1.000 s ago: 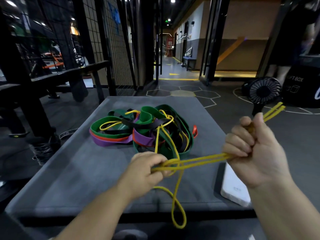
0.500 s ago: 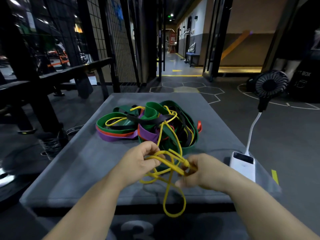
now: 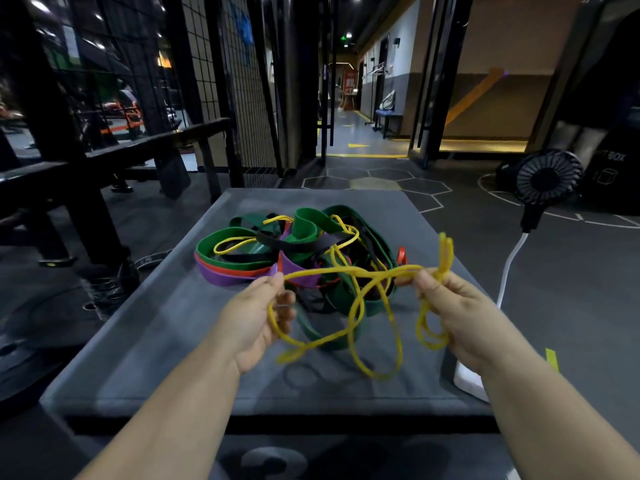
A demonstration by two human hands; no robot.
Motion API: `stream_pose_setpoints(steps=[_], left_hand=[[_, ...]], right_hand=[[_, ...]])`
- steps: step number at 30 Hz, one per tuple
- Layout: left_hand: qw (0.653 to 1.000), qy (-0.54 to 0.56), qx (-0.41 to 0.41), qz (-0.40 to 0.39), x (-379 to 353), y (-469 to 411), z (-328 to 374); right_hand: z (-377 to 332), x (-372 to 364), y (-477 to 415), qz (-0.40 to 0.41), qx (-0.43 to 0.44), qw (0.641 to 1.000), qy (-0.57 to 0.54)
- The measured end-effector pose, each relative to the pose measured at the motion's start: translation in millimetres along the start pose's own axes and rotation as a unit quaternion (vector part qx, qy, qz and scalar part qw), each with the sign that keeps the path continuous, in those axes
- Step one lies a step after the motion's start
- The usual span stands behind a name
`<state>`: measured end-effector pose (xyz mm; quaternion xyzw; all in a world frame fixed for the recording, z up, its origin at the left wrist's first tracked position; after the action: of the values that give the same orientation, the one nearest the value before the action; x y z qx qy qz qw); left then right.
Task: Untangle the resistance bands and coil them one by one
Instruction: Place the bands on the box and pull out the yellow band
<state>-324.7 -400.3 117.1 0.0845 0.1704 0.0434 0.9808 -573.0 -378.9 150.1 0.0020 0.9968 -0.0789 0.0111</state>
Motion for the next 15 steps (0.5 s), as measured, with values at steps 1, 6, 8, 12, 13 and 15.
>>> stream_pose_setpoints(steps=[1,6,8,12,13,15], left_hand=[[1.000,-0.017,-0.007,0.022,5,-3,0],[0.991,-0.018,-0.041,0.123,33,-18,8],[0.985,-0.018,-0.056,0.161,46,-24,12],[0.976,-0.085,-0.075,0.188,61,-31,13],[0.973,-0.117,-0.078,0.184,60,-32,12],[0.963,-0.193,-0.083,0.167,56,-32,8]], right_hand=[[1,3,-1,0.015,-0.004,1.000,-0.022],[-5,20,-7,0.096,0.006,0.952,-0.292],[-15,24,-3,0.118,0.022,0.919,-0.376],[-14,28,3,0.159,-0.012,0.885,-0.438],[-10,28,2,0.163,-0.033,0.885,-0.436],[-1,23,0,0.156,-0.083,0.893,-0.414]])
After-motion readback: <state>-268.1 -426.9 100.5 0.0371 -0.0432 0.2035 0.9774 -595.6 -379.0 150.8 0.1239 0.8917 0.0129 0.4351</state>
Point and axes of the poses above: each hand's wrist, its own y-axis away from the middle knuckle, its own x-axis out of the back of the hand, z = x × y, the point moved 5 cm from there along -y, towards the middle knuckle, and after that the axes turned 1 degree about z, right-handed, at the moved point
